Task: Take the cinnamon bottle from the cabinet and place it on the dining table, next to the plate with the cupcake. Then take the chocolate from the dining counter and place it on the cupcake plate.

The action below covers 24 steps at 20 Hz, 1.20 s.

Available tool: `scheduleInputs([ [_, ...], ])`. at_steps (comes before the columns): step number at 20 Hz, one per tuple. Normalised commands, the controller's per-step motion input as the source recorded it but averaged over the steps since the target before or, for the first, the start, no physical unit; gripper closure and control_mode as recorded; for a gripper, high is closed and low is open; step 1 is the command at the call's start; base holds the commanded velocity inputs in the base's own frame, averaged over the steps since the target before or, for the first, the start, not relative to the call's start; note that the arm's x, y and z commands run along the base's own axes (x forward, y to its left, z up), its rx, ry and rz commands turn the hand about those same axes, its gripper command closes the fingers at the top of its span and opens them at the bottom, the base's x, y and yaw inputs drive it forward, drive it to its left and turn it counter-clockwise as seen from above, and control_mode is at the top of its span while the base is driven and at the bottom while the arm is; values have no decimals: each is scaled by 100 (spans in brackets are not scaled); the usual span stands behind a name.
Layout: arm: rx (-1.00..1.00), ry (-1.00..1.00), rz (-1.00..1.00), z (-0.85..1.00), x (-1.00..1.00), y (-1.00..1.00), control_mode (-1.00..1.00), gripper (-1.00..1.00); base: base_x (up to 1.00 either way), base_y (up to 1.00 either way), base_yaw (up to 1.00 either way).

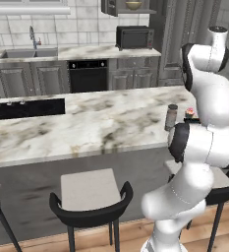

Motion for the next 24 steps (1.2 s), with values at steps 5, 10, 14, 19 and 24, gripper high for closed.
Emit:
scheduleInputs([
  [5, -5, -13, 19, 28, -95, 100, -100, -100, 0, 0, 0],
  [10, -3, -14, 19, 17, -100, 99, -100, -100, 0, 0, 0],
  [14, 0, -7, 20, 0, -100, 98, -100, -100, 0, 0, 0],
  [19, 0, 0, 20, -10, -97, 95, -100, -100, 0, 0, 0],
  [24, 0, 0, 16, -31, -60, 65, -100, -100, 0, 0, 0],
])
